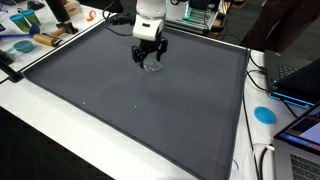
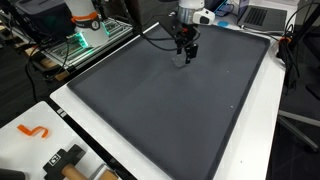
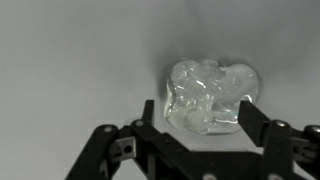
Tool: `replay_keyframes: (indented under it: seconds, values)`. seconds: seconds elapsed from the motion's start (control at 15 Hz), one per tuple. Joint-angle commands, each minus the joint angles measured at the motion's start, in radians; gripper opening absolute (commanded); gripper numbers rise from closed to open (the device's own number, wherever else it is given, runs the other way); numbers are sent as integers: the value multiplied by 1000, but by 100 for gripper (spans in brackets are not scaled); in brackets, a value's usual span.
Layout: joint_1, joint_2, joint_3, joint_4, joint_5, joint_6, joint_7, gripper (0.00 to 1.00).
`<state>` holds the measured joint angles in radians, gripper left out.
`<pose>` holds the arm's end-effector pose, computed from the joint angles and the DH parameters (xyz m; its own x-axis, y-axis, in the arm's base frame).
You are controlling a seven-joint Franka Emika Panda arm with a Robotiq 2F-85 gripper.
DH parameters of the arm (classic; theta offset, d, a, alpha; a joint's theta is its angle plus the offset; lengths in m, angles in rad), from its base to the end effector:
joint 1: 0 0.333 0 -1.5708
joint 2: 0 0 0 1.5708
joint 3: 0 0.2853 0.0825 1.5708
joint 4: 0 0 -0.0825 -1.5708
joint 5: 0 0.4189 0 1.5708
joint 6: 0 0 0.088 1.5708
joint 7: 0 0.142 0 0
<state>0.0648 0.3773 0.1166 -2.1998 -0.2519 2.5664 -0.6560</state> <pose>0.5528 0.1053 0.1167 0.5058 0.8601 -0.0670 0.8624 -0.5021 0.0648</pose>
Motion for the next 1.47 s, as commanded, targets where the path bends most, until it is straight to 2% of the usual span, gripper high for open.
replay_keyframes:
  seconds: [0.0, 0.47, 0.73, 1.4]
  values:
    - [-18, -14, 27, 4, 26, -40, -8, 100]
    - [0, -57, 37, 37, 72, -173, 53, 100]
    - [19, -83, 42, 70, 61, -254, 115, 100]
    - [121, -111, 43, 184, -19, -428, 399, 100]
